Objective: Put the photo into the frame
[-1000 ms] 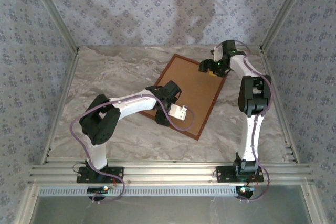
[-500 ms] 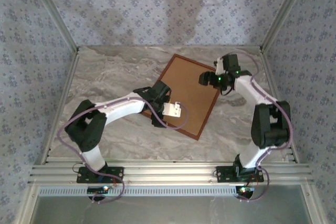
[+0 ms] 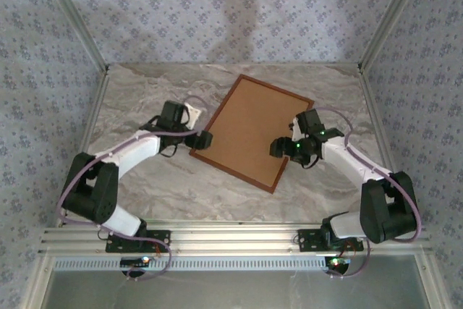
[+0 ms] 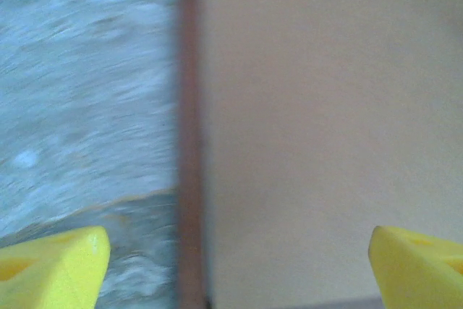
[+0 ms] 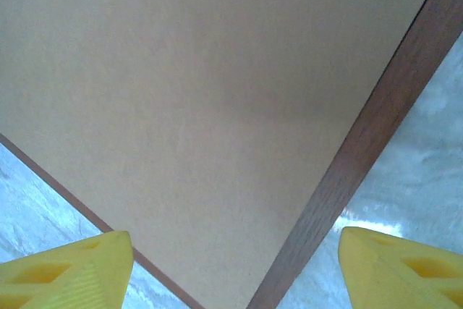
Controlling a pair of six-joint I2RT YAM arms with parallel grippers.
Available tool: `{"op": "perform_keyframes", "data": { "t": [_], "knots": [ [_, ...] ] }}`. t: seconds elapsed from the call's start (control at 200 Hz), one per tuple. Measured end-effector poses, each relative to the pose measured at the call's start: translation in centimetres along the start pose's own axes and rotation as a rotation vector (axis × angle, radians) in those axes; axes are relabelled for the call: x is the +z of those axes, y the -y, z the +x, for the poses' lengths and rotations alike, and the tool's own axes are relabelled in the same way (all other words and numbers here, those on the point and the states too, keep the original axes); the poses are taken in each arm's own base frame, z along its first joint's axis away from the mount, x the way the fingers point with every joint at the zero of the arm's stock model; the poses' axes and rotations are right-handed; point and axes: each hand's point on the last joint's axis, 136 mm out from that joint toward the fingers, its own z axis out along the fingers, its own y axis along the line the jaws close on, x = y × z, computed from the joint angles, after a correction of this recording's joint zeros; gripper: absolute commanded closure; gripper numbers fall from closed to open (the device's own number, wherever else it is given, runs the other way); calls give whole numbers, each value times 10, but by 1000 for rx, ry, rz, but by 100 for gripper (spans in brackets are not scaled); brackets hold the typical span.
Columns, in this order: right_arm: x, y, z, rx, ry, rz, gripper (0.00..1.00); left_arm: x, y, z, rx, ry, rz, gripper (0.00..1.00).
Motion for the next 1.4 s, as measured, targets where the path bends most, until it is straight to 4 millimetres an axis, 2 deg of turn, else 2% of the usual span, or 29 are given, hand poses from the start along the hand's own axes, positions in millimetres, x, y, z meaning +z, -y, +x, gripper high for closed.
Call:
{"op": "perform_keyframes", "data": {
  "t": [0.06, 0.12, 0.26, 0.47, 0.83, 1.399],
  "knots": [
    [3, -3, 10, -2, -31, -6, 26, 7, -21, 2, -128, -16, -34, 8],
    [5, -7, 16, -6, -49, -13, 27, 14, -32, 8, -213, -40, -51, 8],
    [12, -9, 31, -7, -91, -24, 30, 33, -37, 11, -302, -91, -53, 8],
    [21, -6, 50, 12, -151, -26, 31, 56, -37, 10, -341, -133, -28, 8],
    [33, -10, 52, 22, -174, -53, 33, 58, -35, 8, -346, -132, -4, 10],
    [41, -26, 44, 67, -159, -144, 35, 61, -32, 10, -339, -98, 19, 19]
  ]
}}
